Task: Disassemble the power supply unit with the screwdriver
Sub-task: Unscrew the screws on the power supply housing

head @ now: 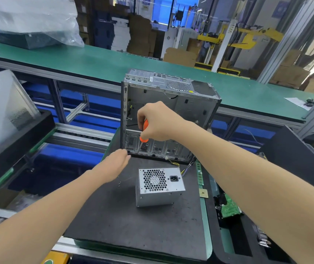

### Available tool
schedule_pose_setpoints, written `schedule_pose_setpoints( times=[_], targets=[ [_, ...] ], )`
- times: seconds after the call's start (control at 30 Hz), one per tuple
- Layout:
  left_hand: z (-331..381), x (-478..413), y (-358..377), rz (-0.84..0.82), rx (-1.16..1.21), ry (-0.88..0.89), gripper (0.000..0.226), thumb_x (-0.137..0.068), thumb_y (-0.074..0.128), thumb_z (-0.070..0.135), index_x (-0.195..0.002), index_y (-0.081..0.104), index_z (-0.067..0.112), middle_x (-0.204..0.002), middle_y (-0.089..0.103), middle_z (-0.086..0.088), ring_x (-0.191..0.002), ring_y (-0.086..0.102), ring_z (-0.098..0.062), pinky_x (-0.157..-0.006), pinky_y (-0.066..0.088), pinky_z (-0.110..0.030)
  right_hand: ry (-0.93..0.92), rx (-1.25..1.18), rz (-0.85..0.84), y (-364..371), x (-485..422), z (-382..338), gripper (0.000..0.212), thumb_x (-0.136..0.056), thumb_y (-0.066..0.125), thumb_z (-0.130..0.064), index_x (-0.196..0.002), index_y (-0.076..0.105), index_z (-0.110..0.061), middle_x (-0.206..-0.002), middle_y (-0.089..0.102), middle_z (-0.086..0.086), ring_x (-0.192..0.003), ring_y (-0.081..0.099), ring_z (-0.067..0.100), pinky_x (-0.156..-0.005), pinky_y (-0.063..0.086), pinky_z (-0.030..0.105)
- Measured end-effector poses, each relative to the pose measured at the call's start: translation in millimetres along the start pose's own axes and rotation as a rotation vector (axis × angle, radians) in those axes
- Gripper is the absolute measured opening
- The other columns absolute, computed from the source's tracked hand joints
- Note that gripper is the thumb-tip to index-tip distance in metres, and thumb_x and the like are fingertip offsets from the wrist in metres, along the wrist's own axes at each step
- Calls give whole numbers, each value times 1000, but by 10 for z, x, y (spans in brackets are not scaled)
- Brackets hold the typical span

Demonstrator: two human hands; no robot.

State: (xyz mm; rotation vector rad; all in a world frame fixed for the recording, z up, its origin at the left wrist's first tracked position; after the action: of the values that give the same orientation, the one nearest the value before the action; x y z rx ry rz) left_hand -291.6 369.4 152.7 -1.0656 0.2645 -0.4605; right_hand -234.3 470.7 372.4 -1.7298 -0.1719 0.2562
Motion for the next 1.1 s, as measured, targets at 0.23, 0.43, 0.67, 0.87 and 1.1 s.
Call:
schedule_pose_setpoints(
  times=[0.23, 0.43, 0.67, 0.87, 1.1],
  targets=[
    [-798, 329, 543, -72, 93, -163, 26, -110, 51, 27, -86, 44, 20, -97, 47, 2, -80, 47, -15, -71, 32, -24, 39, -93, -30, 427, -84, -19, 10, -75, 76, -7, -82, 70, -11, -82, 69, 0, -81, 66, 19, -71, 59, 33],
    [-940, 416, 732, 24, 215, -239, 12, -99, 71, 20, -89, 66, 24, -99, 57, 0, -96, 62, -21, -96, 50, -39, 92, -123, -46, 680, -143, 80, 12, -73, 78, -11, -82, 71, -13, -76, 67, -5, -78, 65, 17, -72, 59, 33],
    [-956, 384, 723, 136, 320, -254, 2, -88, 85, 17, -87, 84, 18, -77, 59, 17, -86, 66, -19, -80, 49, -31, 125, -141, -20, 745, -105, 130, 13, -74, 79, -14, -84, 70, -16, -77, 61, -11, -88, 63, 19, -76, 56, 32],
    [-1047, 312, 646, 86, 374, -240, 22, -104, 62, 7, -107, 81, 16, -107, 76, -5, -108, 68, -23, -100, 50, -36, 140, -105, 47, 628, -28, 186, 13, -75, 79, -17, -86, 71, -17, -81, 57, -11, -87, 57, 16, -71, 41, 25],
    [18, 21, 90, 204, 574, 64, 28, -104, 60, 7, -119, 76, 23, -109, 76, 12, -102, 68, 1, -93, 46, -9, 231, 16, 80, 200, 179, 429, 14, -71, 78, -21, -83, 74, -14, -83, 66, -3, -80, 61, 19, -66, 53, 31]
  ],
)
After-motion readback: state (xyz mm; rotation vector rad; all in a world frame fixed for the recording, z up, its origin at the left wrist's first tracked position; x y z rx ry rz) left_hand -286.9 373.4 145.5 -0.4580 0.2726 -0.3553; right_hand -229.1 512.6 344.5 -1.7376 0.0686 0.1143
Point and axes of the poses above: each hand's wrist, its own x-axis away from the middle knuckle, its own y-axis out of the palm, z = x × y, the point moved 8 cm from there along -x, towards the middle knuckle
